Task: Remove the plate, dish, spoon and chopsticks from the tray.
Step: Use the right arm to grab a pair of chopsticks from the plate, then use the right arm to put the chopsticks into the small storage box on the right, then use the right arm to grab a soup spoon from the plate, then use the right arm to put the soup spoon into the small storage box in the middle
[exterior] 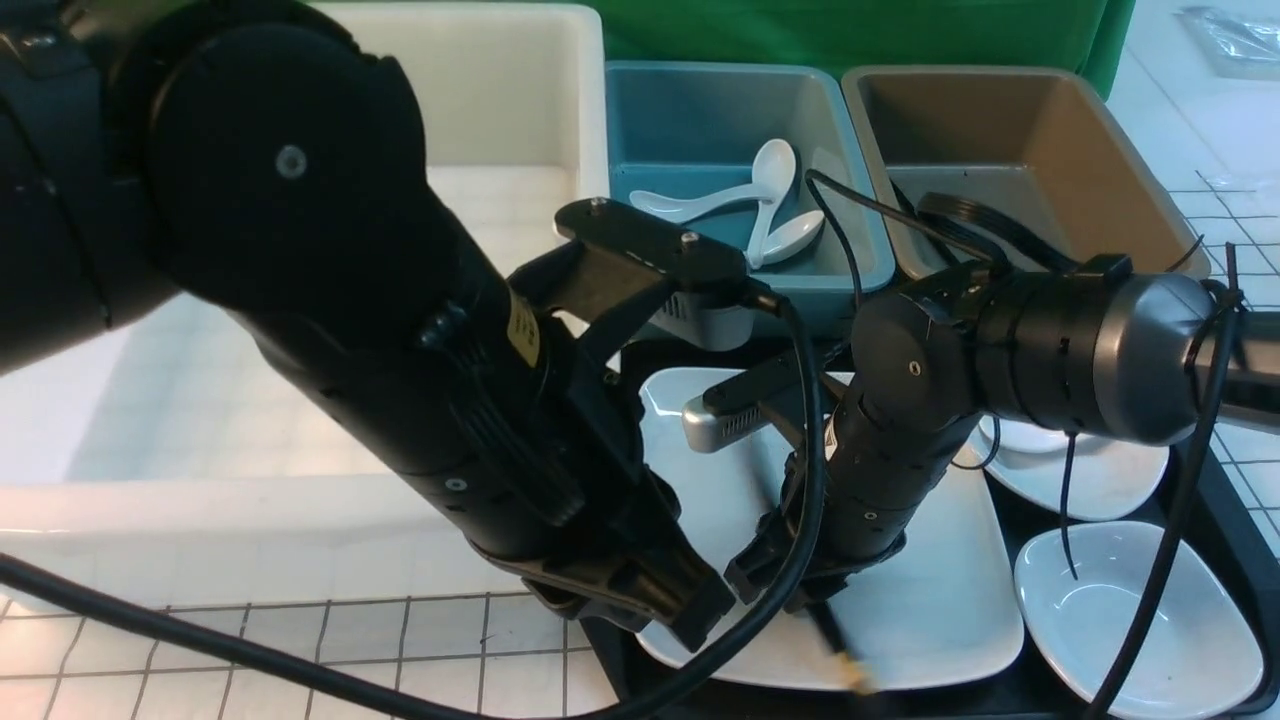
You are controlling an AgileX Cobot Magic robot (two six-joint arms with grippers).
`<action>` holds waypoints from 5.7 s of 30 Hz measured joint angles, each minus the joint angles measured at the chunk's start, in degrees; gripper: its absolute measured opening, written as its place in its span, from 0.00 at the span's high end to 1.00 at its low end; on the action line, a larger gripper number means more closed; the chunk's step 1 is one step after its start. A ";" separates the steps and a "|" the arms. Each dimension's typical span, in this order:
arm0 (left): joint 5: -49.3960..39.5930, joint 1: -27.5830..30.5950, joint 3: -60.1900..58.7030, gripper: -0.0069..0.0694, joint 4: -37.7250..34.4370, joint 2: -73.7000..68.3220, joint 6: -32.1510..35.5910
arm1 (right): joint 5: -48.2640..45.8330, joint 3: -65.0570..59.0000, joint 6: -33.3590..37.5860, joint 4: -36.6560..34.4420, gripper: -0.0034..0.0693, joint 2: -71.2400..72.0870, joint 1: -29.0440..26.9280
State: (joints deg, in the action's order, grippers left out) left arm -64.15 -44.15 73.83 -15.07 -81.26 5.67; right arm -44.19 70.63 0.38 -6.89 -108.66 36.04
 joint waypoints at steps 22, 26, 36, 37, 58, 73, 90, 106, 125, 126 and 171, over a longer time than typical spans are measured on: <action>25.65 0.00 0.00 0.93 0.33 0.00 3.26 | 0.92 12.05 1.86 6.89 0.74 12.81 -17.73; 35.90 0.00 0.00 0.93 0.35 0.00 3.90 | 9.19 18.94 2.98 6.89 0.74 9.87 -23.64; 41.02 0.00 0.00 0.93 0.35 0.00 4.16 | 23.96 36.05 3.20 6.89 0.74 -10.37 -29.44; 40.60 0.00 0.00 0.93 0.35 0.00 4.16 | 24.89 37.52 3.20 6.89 0.74 -13.18 -29.70; 29.63 0.00 0.00 0.93 -1.45 0.00 4.16 | -8.67 41.52 8.42 6.89 0.46 -13.79 -30.37; 14.65 0.00 0.00 0.93 -2.97 0.05 4.91 | -25.49 27.90 24.99 7.96 0.65 -8.52 -28.79; 13.81 0.00 0.00 0.93 -3.25 0.05 7.51 | -22.38 24.55 38.96 12.19 0.16 -8.37 -27.24; 15.03 0.00 0.00 0.93 -3.31 0.05 7.51 | -20.16 24.55 40.49 12.20 0.17 -13.75 -27.24; 17.74 0.00 0.00 0.93 -3.42 0.05 6.97 | -24.67 24.60 38.69 11.69 0.48 -8.07 -27.24; 18.04 0.00 0.00 0.93 -3.42 0.05 6.83 | -24.67 24.60 38.46 11.48 0.48 -6.17 -27.24; 32.74 6.79 0.00 0.93 19.81 -2.89 -16.91 | 30.46 37.95 36.58 -23.92 0.43 -15.87 -14.86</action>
State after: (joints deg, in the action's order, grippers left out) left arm -31.40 -37.36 73.83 4.74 -84.16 -11.25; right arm -13.74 108.59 36.96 -30.81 -124.53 21.18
